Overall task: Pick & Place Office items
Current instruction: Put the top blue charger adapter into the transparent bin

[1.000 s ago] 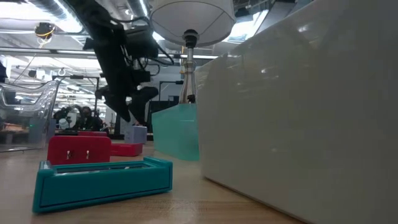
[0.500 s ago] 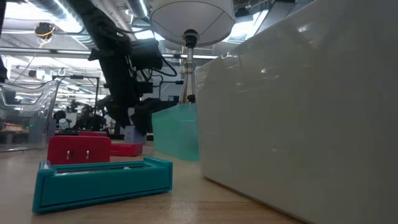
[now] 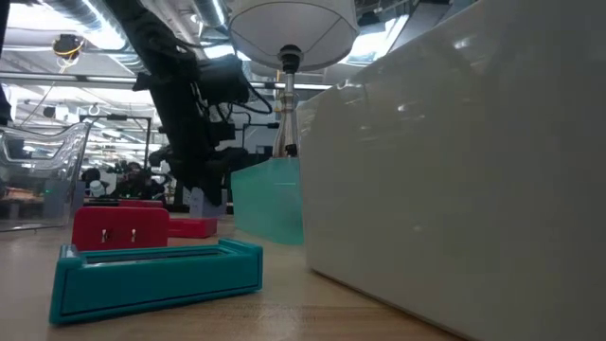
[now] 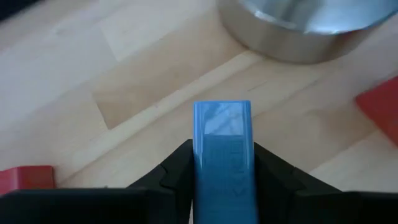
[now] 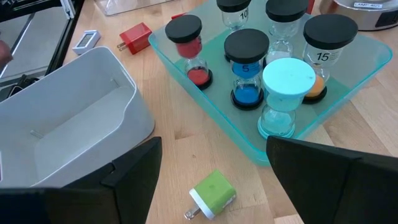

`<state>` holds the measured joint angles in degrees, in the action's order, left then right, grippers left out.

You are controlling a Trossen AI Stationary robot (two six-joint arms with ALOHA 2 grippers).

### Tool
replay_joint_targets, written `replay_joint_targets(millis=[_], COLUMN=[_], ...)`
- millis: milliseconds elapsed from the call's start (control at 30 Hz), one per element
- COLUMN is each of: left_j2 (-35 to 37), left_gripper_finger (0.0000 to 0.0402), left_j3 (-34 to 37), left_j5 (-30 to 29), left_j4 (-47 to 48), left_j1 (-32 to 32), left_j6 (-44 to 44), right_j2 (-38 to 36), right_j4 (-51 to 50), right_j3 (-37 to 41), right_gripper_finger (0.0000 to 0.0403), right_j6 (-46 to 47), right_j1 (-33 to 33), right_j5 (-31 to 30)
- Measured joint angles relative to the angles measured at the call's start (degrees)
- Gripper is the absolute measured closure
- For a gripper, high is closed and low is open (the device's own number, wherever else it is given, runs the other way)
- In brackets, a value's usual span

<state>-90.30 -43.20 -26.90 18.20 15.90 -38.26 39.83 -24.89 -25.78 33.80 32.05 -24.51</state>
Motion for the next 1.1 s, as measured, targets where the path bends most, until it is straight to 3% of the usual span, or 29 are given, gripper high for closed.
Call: replay_joint_targets(millis=[267,400,533,700,833,1100], left_j2=[13.5,21.6,25.5,26.4,27.8,31.2], left_gripper_finger=[0.0287,0.0287,0.0287,0.0287,0.0287,0.0283], left_j3=[0.0,0.0,0.0,0.0,0.0,0.0], left_j5=[-2.1,-2.1,-1.9,3.0,8.6,6.8], left_j4=[3.1,4.5,4.7,6.6,8.6,12.6], left_j1=[-6.7,-14.4,-25.2,-37.5,-44.6,-56.1], left_j6=[2.1,0.4,-3.7,-10.9,-21.6,-39.7], right_j2=[0.0,0.0,0.0,0.0,0.0,0.0], right_j4=[0.0,0.0,0.0,0.0,0.0,0.0], right_j3=[0.0,0.0,0.0,0.0,0.0,0.0], right_gripper_finger=[0.0112,0.0112,0.0112,0.0112,0.0112,0.0112], right_j6=[0.0,0.0,0.0,0.0,0.0,0.0], right_j1=[0.0,0.0,0.0,0.0,0.0,0.0], right_j5=[0.0,0.0,0.0,0.0,0.0,0.0])
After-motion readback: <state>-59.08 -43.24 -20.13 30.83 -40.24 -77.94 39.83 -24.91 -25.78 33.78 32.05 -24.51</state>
